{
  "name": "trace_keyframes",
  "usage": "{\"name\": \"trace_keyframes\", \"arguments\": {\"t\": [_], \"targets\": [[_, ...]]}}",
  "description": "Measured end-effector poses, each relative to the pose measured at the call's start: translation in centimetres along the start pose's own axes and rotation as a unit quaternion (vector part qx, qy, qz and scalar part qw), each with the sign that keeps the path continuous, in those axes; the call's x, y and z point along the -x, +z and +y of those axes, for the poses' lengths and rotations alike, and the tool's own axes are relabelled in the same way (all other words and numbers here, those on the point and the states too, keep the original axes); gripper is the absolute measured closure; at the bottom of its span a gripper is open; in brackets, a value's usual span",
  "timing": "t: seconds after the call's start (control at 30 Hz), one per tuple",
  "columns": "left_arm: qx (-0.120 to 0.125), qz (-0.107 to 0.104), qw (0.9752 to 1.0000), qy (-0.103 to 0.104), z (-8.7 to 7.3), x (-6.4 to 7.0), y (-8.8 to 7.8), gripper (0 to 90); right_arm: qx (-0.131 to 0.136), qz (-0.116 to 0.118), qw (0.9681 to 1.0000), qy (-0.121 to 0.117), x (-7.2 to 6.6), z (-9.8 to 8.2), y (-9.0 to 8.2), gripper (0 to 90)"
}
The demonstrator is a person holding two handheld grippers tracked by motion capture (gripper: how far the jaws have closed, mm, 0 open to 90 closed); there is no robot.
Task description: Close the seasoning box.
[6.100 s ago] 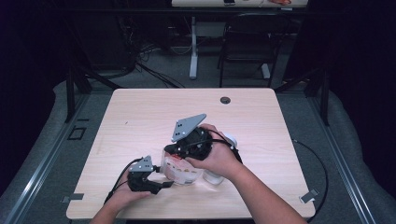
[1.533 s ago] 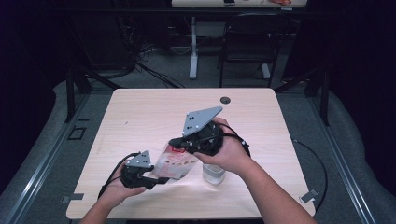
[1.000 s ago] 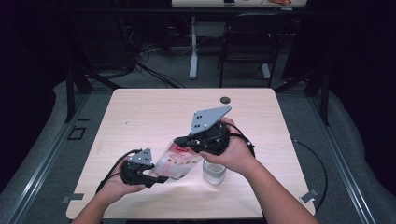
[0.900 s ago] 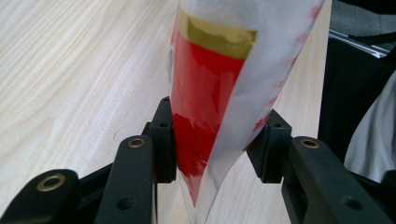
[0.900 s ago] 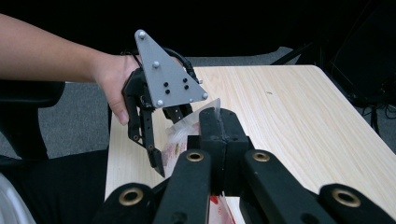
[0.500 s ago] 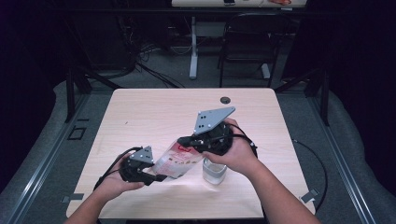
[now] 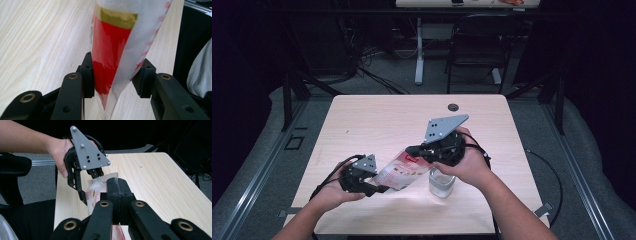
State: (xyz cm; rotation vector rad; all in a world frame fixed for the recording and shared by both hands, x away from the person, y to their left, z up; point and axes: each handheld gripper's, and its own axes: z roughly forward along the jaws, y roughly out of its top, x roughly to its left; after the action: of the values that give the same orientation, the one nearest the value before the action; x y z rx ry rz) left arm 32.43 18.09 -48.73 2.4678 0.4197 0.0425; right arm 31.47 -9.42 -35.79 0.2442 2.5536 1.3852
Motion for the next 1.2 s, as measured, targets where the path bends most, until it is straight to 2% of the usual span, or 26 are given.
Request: {"name": "trace_keyframes", "arguments": {"t": [0.77, 1.2], "targets": [[-0.043, 0.009, 0.9990, 0.001, 0.5, -0.1, -1.0, 60.1, 0.002, -0.006, 0.9999, 0.015, 0.4, -1.7, -0.2, 90.0], [-0.058, 0.012, 0.9982, 0.003, 1.0, -0.2, -1.6, 60.4, 0.003, -0.015, 0.9996, 0.023, 0.7, -2.8, -0.7, 90.0]]}}
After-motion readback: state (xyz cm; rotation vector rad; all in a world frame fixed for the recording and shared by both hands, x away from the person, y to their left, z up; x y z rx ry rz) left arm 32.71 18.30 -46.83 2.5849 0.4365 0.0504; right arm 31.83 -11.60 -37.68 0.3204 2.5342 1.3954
